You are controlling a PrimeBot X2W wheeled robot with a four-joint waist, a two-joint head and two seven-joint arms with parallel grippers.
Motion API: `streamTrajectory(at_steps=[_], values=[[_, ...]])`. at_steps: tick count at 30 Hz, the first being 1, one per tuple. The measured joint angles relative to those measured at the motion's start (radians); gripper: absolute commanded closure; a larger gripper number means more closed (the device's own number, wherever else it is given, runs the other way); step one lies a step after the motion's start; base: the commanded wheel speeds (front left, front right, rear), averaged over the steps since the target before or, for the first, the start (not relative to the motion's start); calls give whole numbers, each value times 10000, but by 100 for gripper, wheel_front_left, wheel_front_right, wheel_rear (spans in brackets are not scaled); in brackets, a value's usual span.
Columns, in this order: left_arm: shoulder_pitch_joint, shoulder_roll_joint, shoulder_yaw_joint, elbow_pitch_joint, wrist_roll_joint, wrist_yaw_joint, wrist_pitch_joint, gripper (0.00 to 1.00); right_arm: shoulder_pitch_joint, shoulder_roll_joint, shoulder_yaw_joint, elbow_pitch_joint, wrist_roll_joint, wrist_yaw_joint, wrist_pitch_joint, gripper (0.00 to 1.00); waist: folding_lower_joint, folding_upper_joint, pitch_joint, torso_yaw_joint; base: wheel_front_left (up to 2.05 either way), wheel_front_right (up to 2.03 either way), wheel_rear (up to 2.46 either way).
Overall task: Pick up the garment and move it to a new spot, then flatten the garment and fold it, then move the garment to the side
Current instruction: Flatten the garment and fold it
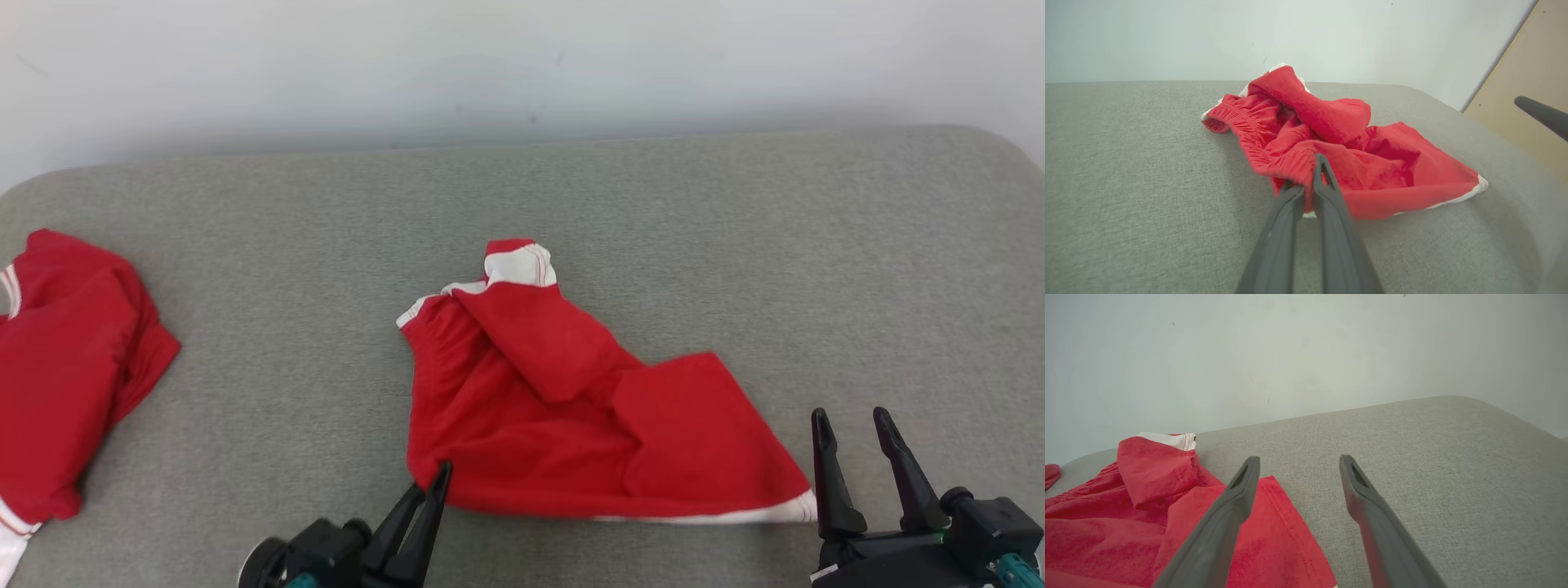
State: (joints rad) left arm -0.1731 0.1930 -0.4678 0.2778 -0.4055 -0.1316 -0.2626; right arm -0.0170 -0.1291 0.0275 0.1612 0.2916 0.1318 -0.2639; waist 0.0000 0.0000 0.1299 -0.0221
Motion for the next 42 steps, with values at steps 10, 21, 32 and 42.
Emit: streamTrajectory(at_steps=[10, 21, 32, 42], values=[[851, 244, 79, -257, -52, 8, 0, 100, -42, -31, 67, 176, 23, 0, 0, 0, 0, 0, -27, 455, 0, 0, 0], [-810, 194, -25, 644, 209, 8, 0, 100, -261, -75, 59, 414, 44, 0, 0, 0, 0, 0, 88, -299, 0, 0, 0], [-2639, 439, -71, 2660, -174, 0, 0, 100, -688, 81, -33, 677, 63, 0, -2, 0, 1, 1, 668, -1234, 0, 0, 0], [-2797, 144, 23, 3152, -276, 0, 0, 0, -704, 236, -90, 871, 58, 0, 0, 0, 1, 1, 754, -1256, 0, 0, 0]])
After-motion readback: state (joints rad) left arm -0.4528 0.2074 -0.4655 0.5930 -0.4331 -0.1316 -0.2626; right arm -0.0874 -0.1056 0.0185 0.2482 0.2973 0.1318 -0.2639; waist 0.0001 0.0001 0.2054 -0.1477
